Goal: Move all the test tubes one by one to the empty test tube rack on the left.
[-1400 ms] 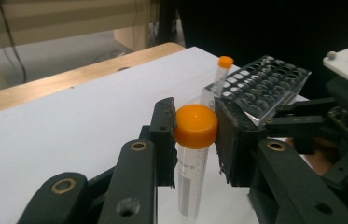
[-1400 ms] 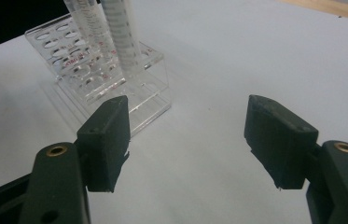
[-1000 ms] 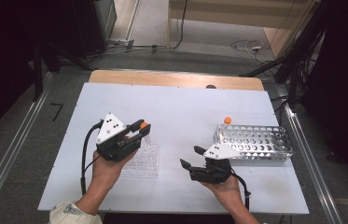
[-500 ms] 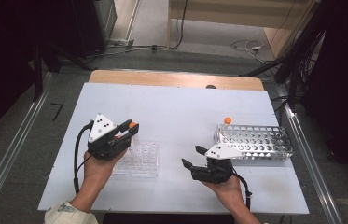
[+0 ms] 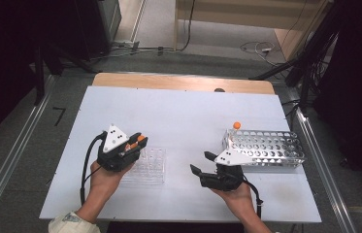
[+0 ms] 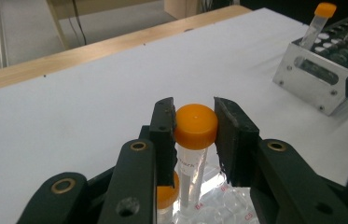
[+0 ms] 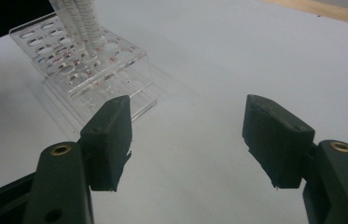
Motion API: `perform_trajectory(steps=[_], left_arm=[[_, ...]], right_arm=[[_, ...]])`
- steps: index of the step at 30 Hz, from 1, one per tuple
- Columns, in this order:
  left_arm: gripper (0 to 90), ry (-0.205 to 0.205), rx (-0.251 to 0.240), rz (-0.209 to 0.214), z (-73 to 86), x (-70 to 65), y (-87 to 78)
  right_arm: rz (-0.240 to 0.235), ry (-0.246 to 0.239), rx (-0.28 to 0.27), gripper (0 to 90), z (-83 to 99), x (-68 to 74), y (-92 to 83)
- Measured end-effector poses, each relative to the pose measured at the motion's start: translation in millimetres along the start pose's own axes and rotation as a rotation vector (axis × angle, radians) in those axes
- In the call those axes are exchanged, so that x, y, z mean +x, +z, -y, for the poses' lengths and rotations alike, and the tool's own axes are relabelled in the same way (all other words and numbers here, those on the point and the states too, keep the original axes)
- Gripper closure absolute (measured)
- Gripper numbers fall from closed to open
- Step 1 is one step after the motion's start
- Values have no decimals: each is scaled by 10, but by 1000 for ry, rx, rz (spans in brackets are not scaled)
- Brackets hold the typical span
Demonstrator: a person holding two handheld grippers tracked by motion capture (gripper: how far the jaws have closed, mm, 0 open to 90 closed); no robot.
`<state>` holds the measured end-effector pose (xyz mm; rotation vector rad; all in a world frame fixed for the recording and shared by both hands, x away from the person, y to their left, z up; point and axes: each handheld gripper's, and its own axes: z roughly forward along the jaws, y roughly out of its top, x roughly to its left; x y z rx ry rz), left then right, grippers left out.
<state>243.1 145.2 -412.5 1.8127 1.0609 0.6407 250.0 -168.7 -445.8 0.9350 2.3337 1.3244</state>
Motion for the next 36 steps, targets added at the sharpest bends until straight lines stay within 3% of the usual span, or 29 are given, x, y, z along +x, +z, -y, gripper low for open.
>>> perform_trajectory(steps=[12,18,22,27,36], left_arm=[[674,4,25,3,26,-10,17],[561,-1,-1,3,18,-23,-2],[410,-20,-14,7,7,-46,-1],[315,-38,-17,20,-4,-66,1],[286,-43,-11,29,10,-69,22]], right_arm=[[3,0,9,316,6,1,11],[3,-1,8,317,9,-1,15],[7,2,6,317,9,-7,8],[13,8,2,316,8,-22,-6],[39,24,-10,276,-11,-116,-77]])
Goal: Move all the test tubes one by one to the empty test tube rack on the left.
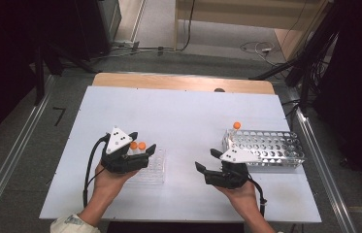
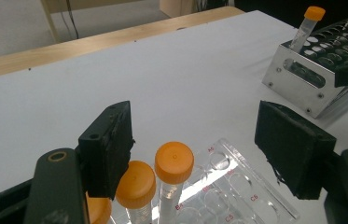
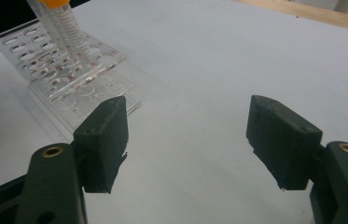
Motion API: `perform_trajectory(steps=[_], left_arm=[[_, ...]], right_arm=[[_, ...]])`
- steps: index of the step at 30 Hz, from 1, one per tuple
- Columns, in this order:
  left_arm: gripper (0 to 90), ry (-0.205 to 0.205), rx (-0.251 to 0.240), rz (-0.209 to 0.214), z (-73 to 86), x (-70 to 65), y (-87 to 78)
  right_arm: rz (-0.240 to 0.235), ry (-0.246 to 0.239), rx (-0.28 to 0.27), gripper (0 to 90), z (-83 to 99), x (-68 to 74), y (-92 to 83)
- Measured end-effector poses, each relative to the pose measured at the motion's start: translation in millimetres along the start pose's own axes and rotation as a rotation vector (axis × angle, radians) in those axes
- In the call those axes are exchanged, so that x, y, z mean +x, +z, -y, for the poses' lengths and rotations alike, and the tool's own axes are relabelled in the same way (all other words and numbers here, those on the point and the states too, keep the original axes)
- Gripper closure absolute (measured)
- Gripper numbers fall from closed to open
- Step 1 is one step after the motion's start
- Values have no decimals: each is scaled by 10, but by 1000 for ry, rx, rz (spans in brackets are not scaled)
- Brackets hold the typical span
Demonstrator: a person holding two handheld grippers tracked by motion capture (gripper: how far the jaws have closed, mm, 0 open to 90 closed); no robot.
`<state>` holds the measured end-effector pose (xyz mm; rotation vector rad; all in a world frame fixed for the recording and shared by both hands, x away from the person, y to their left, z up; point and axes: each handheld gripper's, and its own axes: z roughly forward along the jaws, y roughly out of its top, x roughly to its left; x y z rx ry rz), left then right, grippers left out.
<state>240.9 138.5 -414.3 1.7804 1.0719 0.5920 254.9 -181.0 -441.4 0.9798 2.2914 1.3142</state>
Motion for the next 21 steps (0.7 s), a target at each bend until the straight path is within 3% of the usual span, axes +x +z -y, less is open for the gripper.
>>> perform_trajectory(steps=[7,21], left_arm=[[253,-3,-2,2,1,-17,15],[229,5,4,4,6,-33,30]], right_arm=[[46,27,-15,224,-22,-151,-69],[145,77,-37,213,-10,-428,-166]])
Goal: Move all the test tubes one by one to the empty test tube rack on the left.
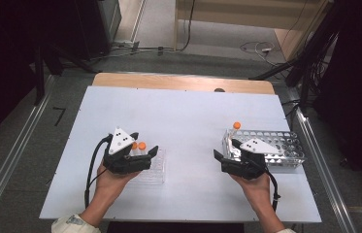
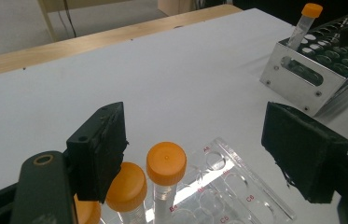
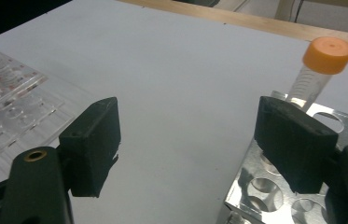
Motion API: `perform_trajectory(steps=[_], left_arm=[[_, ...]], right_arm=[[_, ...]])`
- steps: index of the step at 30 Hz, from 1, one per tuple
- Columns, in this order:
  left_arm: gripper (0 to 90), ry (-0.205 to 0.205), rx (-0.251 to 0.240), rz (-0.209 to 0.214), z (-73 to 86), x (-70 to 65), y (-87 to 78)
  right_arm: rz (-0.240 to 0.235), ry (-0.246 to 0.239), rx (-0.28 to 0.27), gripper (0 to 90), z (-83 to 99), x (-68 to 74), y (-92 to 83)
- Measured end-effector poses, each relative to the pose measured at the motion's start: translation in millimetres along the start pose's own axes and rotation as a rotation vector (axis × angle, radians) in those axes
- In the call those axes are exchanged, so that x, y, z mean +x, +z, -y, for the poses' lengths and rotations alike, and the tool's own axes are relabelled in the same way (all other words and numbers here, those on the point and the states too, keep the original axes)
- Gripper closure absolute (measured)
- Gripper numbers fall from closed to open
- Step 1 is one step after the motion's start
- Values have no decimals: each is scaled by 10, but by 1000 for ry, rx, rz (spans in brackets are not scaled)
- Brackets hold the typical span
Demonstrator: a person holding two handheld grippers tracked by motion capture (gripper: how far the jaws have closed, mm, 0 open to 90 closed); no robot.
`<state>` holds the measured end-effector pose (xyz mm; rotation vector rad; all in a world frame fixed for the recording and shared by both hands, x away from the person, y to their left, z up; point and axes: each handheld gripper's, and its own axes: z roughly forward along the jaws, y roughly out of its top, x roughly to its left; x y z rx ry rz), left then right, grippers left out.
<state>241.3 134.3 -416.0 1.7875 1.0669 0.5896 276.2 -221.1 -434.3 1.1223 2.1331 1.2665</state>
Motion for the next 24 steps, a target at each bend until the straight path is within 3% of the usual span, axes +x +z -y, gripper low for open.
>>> perform_trajectory(steps=[24], left_arm=[[231,8,1,5,8,-35,16]], right_arm=[[107,45,-18,232,-13,-280,83]])
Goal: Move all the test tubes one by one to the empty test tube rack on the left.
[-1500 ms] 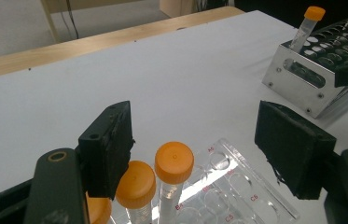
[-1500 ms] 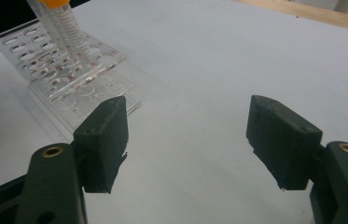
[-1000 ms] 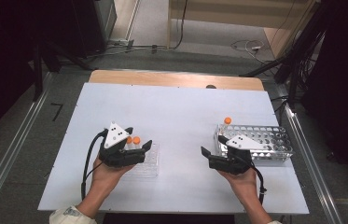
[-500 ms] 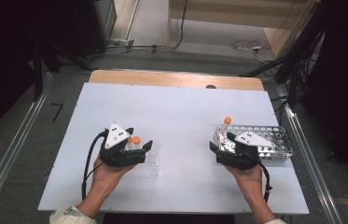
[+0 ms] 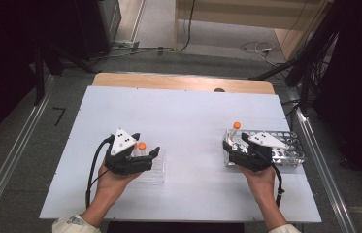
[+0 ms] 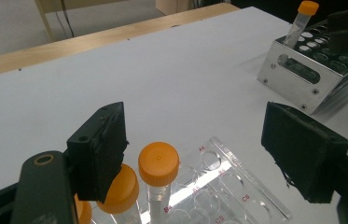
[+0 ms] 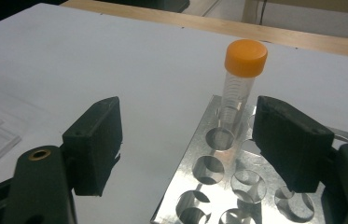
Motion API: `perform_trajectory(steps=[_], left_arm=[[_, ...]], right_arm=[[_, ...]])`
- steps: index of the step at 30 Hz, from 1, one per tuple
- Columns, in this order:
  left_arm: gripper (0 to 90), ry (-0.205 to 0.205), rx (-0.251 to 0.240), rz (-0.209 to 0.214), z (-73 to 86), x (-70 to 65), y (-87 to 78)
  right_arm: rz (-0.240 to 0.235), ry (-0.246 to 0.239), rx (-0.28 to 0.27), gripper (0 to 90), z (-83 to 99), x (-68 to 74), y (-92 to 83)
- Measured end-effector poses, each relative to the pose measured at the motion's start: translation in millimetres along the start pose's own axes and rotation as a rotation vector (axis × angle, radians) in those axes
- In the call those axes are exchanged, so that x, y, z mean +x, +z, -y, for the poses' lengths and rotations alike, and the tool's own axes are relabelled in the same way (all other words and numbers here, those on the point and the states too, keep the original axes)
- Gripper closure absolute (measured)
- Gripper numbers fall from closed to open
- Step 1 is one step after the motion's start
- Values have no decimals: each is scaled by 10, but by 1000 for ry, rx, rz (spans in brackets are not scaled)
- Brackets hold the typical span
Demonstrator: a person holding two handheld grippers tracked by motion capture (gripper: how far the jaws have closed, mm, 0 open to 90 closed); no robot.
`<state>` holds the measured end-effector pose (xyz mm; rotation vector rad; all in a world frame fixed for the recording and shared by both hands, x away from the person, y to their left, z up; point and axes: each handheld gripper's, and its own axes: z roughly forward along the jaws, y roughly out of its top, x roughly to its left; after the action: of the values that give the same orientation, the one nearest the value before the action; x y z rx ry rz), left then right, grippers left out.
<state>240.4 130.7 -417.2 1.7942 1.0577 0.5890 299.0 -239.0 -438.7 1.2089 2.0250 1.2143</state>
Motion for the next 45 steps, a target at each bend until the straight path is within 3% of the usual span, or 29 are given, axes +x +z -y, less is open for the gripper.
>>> perform_trajectory(steps=[12,16,36,45], left_arm=[[232,3,4,3,4,-7,13],[232,4,8,4,7,-14,18],[238,1,8,4,17,-8,28],[240,1,8,5,19,-20,30]], right_arm=[[67,21,-2,308,-17,-132,161],[97,28,6,375,-31,-163,211],[145,36,27,696,-32,-123,367],[144,43,29,721,-28,-124,369]])
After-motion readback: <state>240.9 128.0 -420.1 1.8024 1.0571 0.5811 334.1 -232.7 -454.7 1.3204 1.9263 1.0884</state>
